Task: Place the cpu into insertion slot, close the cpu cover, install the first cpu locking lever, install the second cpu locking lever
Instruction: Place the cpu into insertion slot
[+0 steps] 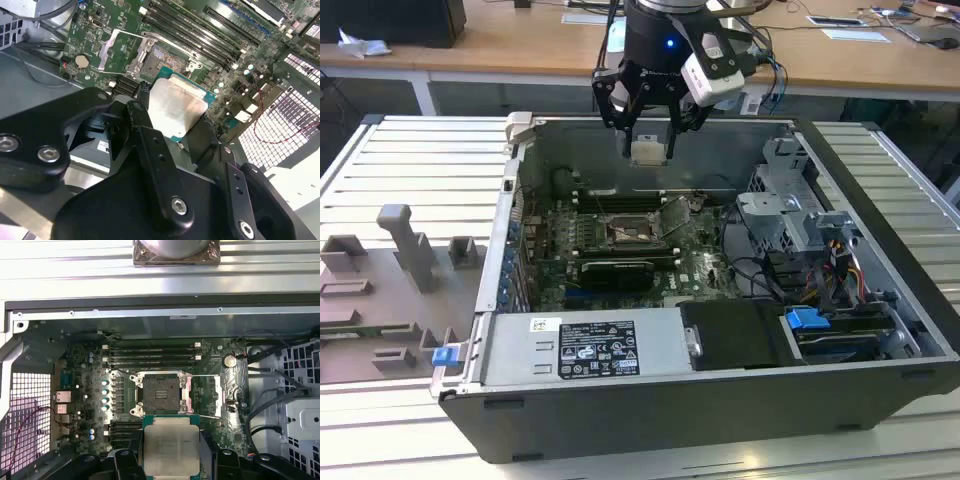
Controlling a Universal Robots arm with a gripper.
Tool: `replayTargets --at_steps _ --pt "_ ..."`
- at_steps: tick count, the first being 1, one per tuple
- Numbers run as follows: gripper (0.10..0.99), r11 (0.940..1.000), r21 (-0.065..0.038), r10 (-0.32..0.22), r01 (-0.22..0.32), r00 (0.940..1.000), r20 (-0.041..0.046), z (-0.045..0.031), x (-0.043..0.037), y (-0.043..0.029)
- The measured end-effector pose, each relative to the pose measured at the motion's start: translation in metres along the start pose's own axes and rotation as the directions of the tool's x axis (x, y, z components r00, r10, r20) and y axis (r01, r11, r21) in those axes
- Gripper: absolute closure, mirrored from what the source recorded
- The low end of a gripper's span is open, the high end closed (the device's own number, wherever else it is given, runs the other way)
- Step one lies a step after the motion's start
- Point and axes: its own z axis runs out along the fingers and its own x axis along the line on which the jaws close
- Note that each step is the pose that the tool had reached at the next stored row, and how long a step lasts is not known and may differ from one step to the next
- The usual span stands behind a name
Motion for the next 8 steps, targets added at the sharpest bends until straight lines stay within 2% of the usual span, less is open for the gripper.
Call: replayTargets --at_steps 8 --pt "0.545 1.0000 0.000 0.007 -0.007 1.0000 0.0006 0.0000 0.0002 0.0000"
